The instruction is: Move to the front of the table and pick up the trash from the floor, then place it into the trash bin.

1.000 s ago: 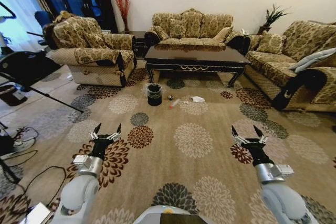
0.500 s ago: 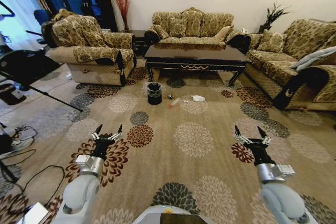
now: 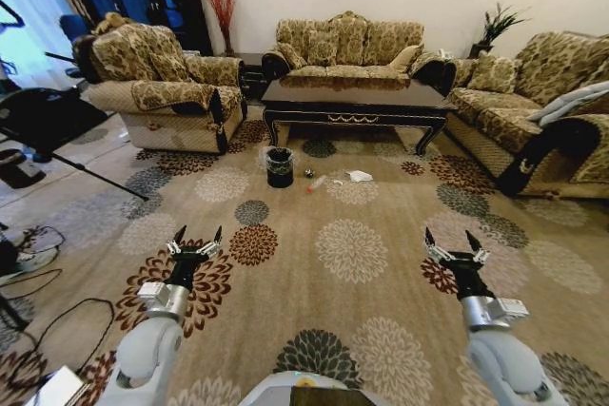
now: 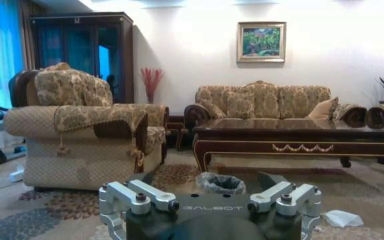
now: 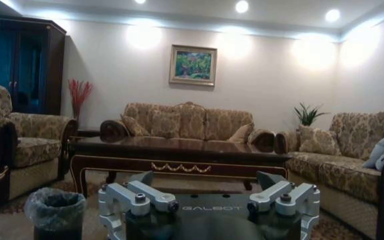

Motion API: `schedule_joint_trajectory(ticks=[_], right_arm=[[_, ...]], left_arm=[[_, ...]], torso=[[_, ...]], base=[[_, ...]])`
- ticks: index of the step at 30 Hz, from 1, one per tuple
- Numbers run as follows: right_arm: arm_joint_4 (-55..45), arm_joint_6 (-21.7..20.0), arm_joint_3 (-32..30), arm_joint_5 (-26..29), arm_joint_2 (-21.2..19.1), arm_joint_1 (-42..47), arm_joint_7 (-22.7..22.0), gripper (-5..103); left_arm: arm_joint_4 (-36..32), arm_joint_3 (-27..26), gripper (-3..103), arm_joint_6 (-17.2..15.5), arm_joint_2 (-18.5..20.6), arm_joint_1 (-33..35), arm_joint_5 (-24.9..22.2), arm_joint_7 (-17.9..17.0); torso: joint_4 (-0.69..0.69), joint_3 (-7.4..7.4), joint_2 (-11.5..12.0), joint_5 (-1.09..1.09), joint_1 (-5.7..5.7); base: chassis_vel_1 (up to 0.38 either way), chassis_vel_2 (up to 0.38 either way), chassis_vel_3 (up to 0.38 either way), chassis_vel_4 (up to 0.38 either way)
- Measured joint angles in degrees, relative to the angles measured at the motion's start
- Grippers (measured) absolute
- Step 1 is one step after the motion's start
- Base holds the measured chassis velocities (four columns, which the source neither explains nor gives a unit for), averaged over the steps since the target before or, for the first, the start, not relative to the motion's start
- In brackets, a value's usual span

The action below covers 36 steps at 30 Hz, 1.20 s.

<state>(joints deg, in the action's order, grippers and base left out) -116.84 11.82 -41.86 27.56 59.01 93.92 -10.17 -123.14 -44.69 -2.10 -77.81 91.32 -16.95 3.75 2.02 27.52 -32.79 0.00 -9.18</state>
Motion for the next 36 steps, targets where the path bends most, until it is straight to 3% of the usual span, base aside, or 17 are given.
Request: schedule_joint_trajectory(ticks=[23,36], right_arm=[[-0.5,1.1,1.4,0.0,0.0,-0.5,-0.1,100],[-2.4,1.1,-1.2,-0.1,-1.7,-0.3,-0.2,100]], left_arm=[[-0.7,0.1,100,0.4,-1.7,0.4,0.2,1.0],[-7.2,-4.6,100,-1.8,0.9,-1.0,-5.9,1.2]], torso=[[0.00,-3.30,5.3,-0.01,2.06],[0.00,-4.90,7.9,0.00,3.00]], base=[[0.000,0.000,0.000,0.000],[0.000,0.000,0.000,0.000]])
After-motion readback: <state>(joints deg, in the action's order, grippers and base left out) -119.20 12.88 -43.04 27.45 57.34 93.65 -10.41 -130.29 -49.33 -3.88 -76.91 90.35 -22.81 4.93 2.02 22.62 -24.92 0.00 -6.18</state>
